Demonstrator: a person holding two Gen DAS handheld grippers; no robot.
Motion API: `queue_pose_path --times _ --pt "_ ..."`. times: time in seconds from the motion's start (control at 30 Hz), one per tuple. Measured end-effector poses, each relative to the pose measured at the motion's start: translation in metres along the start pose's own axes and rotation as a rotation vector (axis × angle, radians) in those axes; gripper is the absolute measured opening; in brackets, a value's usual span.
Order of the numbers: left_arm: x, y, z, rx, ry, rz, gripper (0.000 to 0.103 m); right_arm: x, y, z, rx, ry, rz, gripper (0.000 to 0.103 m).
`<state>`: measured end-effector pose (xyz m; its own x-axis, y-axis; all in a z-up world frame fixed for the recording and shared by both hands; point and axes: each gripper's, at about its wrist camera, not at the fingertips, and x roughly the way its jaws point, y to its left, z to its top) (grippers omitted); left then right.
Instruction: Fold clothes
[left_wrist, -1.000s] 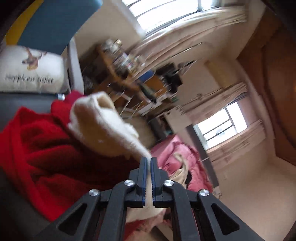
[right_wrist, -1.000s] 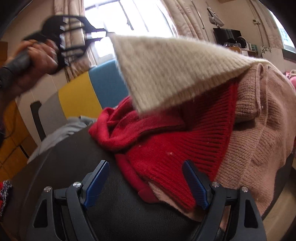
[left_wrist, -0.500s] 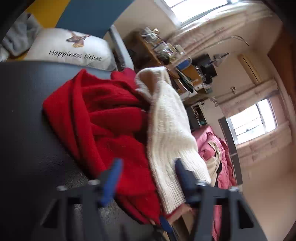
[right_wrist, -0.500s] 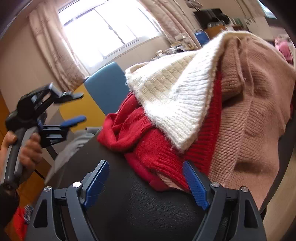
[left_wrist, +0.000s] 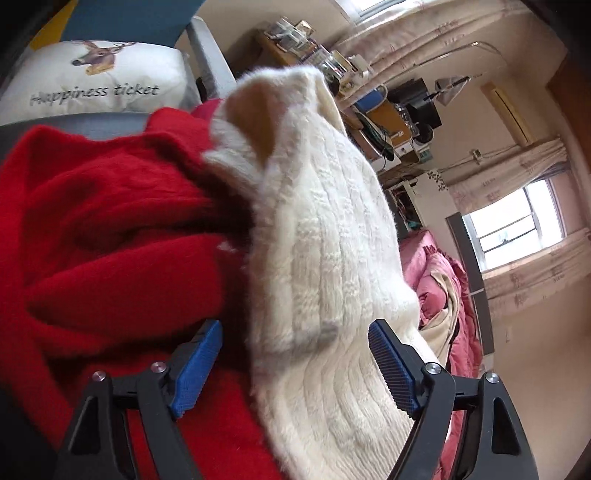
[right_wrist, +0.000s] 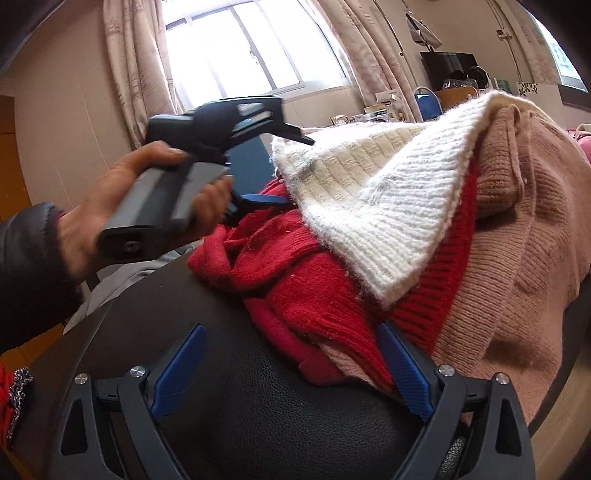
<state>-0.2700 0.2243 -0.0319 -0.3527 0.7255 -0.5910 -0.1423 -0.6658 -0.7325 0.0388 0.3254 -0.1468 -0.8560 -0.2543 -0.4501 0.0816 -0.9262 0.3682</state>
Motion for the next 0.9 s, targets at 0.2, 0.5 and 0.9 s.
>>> queue_pose_path --times 0.2,0.5,0.9 --pt "-0.014 -0.045 -0.005 0.160 0.011 -0.063 0.008 -0.001 -0.001 -0.001 0.007 -0.018 0.007 0.096" --pt "-0.154 -0.096 0.008 0.134 -0.235 -0.342 0.004 0.003 0.004 0.000 -0.009 0.004 -0.014 0.096" --pt "-0.256 0.002 -0.084 0.045 -0.280 -0.299 0.004 -0.011 -0.011 0.003 0.191 0.054 0.058 0.096"
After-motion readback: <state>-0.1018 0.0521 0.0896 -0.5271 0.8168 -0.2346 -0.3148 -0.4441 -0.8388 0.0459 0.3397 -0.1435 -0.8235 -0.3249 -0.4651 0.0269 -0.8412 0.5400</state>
